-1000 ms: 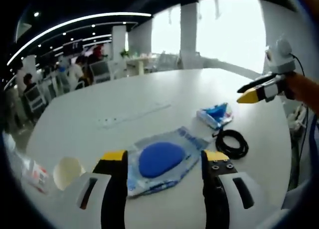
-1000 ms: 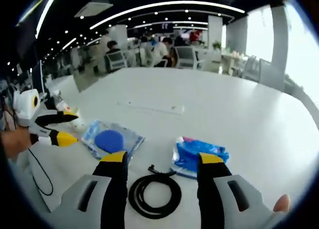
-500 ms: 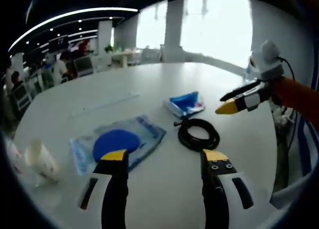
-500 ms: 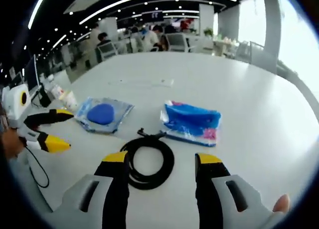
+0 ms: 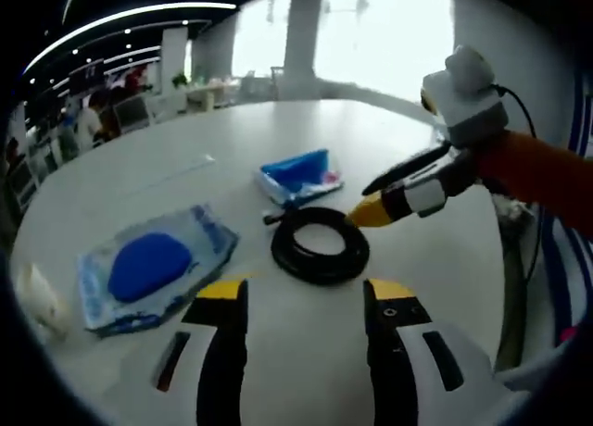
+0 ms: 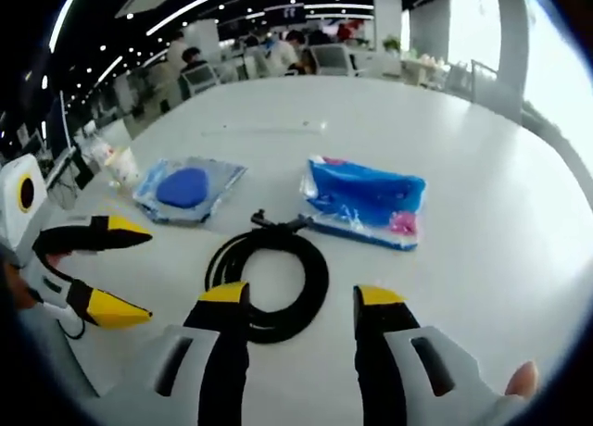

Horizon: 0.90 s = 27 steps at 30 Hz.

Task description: Arrange the tabletop items into an orderly group along one side of the table until the central work area is clear of visible clutter.

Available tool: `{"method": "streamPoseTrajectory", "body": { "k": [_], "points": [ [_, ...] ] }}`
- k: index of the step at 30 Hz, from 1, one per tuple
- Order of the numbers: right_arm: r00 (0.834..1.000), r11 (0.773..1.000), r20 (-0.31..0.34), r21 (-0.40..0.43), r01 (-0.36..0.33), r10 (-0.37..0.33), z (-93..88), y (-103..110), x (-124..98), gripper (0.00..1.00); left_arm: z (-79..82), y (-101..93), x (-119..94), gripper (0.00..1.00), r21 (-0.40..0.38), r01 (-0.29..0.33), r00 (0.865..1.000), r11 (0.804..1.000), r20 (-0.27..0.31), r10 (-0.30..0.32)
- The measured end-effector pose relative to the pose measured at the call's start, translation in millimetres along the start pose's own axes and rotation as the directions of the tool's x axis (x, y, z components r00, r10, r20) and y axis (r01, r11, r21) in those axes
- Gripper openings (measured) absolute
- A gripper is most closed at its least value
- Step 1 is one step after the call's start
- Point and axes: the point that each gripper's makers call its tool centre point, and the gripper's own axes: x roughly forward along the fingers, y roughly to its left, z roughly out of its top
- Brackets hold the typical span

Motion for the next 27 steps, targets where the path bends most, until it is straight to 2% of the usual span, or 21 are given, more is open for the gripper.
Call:
{"method": "streamPoseTrajectory", "body": {
  "k": [6,15,19,27],
  "points": [
    [1.000,1.000,-0.007,-0.005,-0.014,0.014,0.2,1,8,0.41,4.5,-4.2,22,0.45,-0.006,0.002,1.000,1.000,-0.022,-0.002],
    [1.000,1.000,-0.013,-0.001,-0.029,0.029,-0.7,-2,17,0.38,-2.7,3.6,44,0.41,-0.028,-0.024,0.998,0.999,-0.067,0.022],
    [0.999,0.999,-0.017,0.000,-0.033,0.033,-0.5,-2,22,0.37,-8.2,6.9,50,0.40,-0.051,-0.032,0.996,0.998,-0.085,0.028],
    [0.999,1.000,-0.030,-0.002,-0.030,0.030,-2.9,-4,27,0.34,-7.6,7.2,57,0.34,-0.062,-0.034,0.996,0.998,-0.088,0.029]
  ]
}}
